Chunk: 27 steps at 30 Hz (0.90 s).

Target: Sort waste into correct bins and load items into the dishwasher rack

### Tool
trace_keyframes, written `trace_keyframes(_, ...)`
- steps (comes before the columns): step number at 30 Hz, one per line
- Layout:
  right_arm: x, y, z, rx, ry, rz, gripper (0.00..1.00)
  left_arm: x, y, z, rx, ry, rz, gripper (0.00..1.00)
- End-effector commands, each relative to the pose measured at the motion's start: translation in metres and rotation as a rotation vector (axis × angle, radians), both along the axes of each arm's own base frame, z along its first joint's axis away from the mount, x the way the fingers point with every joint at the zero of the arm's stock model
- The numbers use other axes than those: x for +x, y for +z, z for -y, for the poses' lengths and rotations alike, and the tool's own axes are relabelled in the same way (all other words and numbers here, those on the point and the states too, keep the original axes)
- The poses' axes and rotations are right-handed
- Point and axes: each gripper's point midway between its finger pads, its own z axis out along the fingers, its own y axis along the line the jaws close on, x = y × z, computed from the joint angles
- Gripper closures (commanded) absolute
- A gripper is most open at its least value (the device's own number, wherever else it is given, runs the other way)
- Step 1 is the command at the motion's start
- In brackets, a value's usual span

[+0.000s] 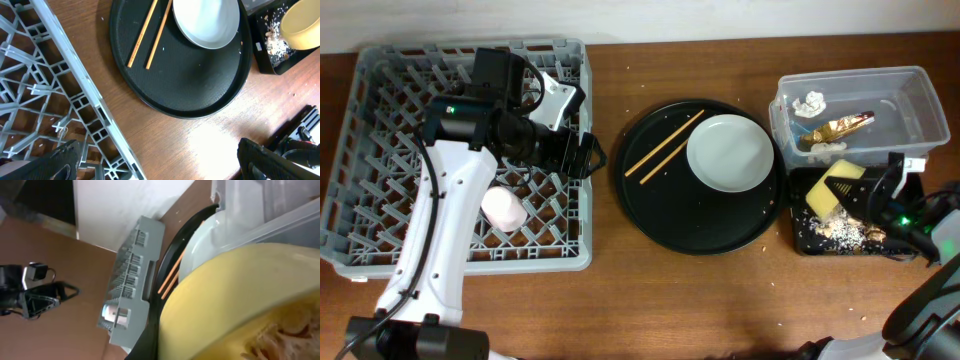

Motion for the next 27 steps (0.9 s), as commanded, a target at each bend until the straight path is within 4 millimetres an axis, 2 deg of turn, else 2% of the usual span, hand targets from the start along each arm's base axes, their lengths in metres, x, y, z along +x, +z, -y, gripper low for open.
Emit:
trace_keyframes(1, -0.002, 0.020, -0.004, 0.040, 0.016, 0.139, 0.96, 0.001, 0.011, -0.001, -0.006, 0.003, 0.033, 0.01)
trace_keyframes(2, -0.003, 0.023, -0.006, 0.049, 0.017, 0.149, 0.96, 0.001, 0.011, -0.001, -0.006, 0.003, 0.032, 0.01)
trace_keyframes(3, 0.002, 0.007, 0.000, 0.005, 0.006, 0.075, 0.96, 0.001, 0.011, -0.001, -0.006, 0.003, 0.033, 0.01)
trace_keyframes(4, -0.001, 0.016, -0.001, 0.116, -0.009, 0.045, 0.96, 0.001, 0.011, -0.001, -0.006, 0.003, 0.033, 0.01)
trace_keyframes(5, -0.001, 0.006, 0.001, 0.016, 0.000, 0.061, 0.96, 0.001, 0.011, -0.001, -0.006, 0.003, 0.032, 0.01)
trace_keyframes(6, 0.001, -0.002, 0.006, 0.112, -0.043, -0.085, 0.96, 0.001, 0.011, -0.001, -0.006, 0.003, 0.033, 0.01)
trace_keyframes(7, -0.003, 0.023, -0.001, 0.110, -0.006, 0.109, 0.96, 0.001, 0.011, -0.001, -0.006, 0.003, 0.032, 0.01)
trace_keyframes(8, 0.003, 0.000, 0.010, 0.152, -0.065, -0.118, 0.96, 0.001, 0.011, -0.001, -0.006, 0.003, 0.032, 0.01)
trace_keyframes(9, -0.005, 0.029, 0.001, 0.237, -0.033, 0.013, 0.96, 0.001, 0.011, -0.001, -0.006, 0.003, 0.032, 0.01)
trace_keyframes(10, -0.006, 0.023, 0.001, 0.111, -0.020, 0.072, 0.96, 0.001, 0.011, -0.001, -0.006, 0.003, 0.033, 0.01)
trace_keyframes(11, -0.007, 0.016, 0.001, 0.230, -0.051, -0.101, 0.96, 0.001, 0.011, -0.001, -0.006, 0.003, 0.033, 0.01)
trace_keyframes(12, -0.009, 0.023, -0.002, 0.110, -0.020, 0.038, 0.96, 0.001, 0.011, -0.001, -0.006, 0.003, 0.033, 0.01)
trace_keyframes(13, -0.008, 0.016, 0.000, 0.170, -0.045, -0.079, 0.96, 0.001, 0.011, -0.001, -0.006, 0.003, 0.033, 0.01)
trace_keyframes(14, -0.012, 0.030, -0.008, 0.165, -0.018, 0.007, 0.96, 0.001, 0.011, -0.001, -0.006, 0.003, 0.032, 0.01)
trace_keyframes(15, -0.014, 0.040, -0.019, 0.121, 0.013, 0.029, 0.96, 0.001, 0.011, -0.001, -0.006, 0.003, 0.032, 0.01)
trace_keyframes(16, -0.016, 0.058, -0.040, 0.039, 0.077, 0.084, 0.96, -0.003, 0.010, -0.001, -0.003, 0.003, 0.015, 0.01)
trace_keyframes(17, -0.023, 0.074, -0.072, -0.077, 0.177, 0.128, 0.96, -0.009, 0.007, -0.002, 0.001, 0.003, -0.016, 0.01)
trace_keyframes(18, -0.031, 0.073, -0.104, -0.232, 0.277, 0.088, 0.96, -0.010, 0.007, -0.002, 0.002, 0.003, -0.020, 0.01)
trace_keyframes(19, -0.041, 0.062, -0.137, -0.414, 0.369, 0.001, 0.96, -0.010, 0.007, -0.002, 0.001, 0.002, -0.020, 0.01)
trace_keyframes(20, -0.047, 0.044, -0.163, -0.578, 0.413, -0.091, 0.95, -0.010, 0.007, -0.002, 0.002, 0.003, -0.020, 0.01)
trace_keyframes(22, -0.054, 0.010, -0.202, -0.876, 0.484, -0.149, 0.95, -0.008, 0.007, -0.002, -0.004, 0.030, -0.024, 0.01)
trace_keyframes(23, -0.054, -0.006, -0.222, -0.992, 0.517, -0.139, 0.95, -0.003, 0.008, -0.004, -0.014, 0.089, -0.037, 0.01)
trace_keyframes(24, -0.045, -0.027, -0.234, -1.126, 0.498, -0.142, 0.95, 0.007, 0.007, -0.012, 0.008, 0.204, -0.041, 0.01)
trace_keyframes(26, -0.038, -0.067, -0.263, -1.168, 0.577, -0.148, 0.93, 0.017, 0.004, -0.027, 0.052, 0.348, -0.045, 0.01)
trace_keyframes(27, -0.037, -0.081, -0.267, -1.172, 0.602, -0.171, 0.83, 0.020, 0.005, -0.027, 0.048, 0.352, -0.034, 0.01)
